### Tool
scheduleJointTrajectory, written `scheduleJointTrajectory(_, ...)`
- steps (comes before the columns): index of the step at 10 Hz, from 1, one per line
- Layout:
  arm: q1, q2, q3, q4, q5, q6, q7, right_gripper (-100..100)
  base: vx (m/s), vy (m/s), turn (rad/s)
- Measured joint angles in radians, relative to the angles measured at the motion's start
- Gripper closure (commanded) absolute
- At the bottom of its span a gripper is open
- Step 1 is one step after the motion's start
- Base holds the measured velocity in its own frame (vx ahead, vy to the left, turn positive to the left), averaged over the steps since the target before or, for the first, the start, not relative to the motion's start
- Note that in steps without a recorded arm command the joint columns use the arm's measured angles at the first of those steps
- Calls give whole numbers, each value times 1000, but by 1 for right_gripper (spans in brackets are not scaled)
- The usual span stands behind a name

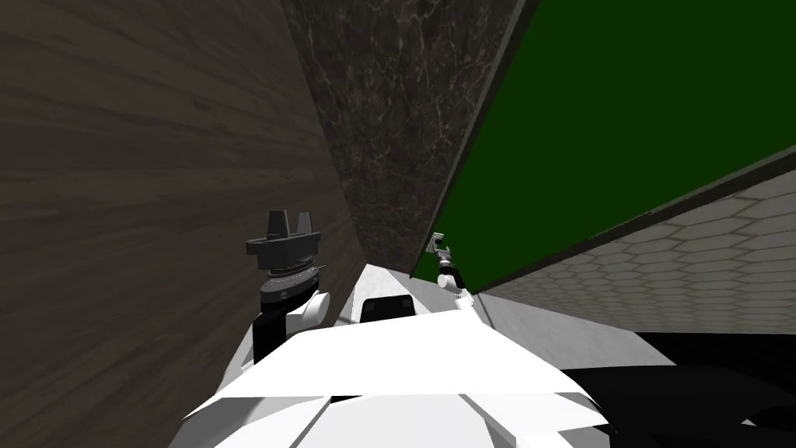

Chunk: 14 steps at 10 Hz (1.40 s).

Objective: Pull the door open

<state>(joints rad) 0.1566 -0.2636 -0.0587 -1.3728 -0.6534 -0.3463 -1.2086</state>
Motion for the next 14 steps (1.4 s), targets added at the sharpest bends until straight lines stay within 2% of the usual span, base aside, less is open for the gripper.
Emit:
scheduleJointTrajectory(3, -2, -17, -20, 18, -10, -4, -11, -100, 141, -24, 55)
scheduleJointTrajectory(4, -3, -18, -20, 19, -10, -5, -12, 100, -10, 2, -17)
scheduleJointTrajectory(10, -1, -18, -20, 21, -10, -2, -11, 100, -30, -1, 16)
scheduleJointTrajectory(14, 14, -47, 5, 11, -12, -11, -37, 100, -188, -50, 122)
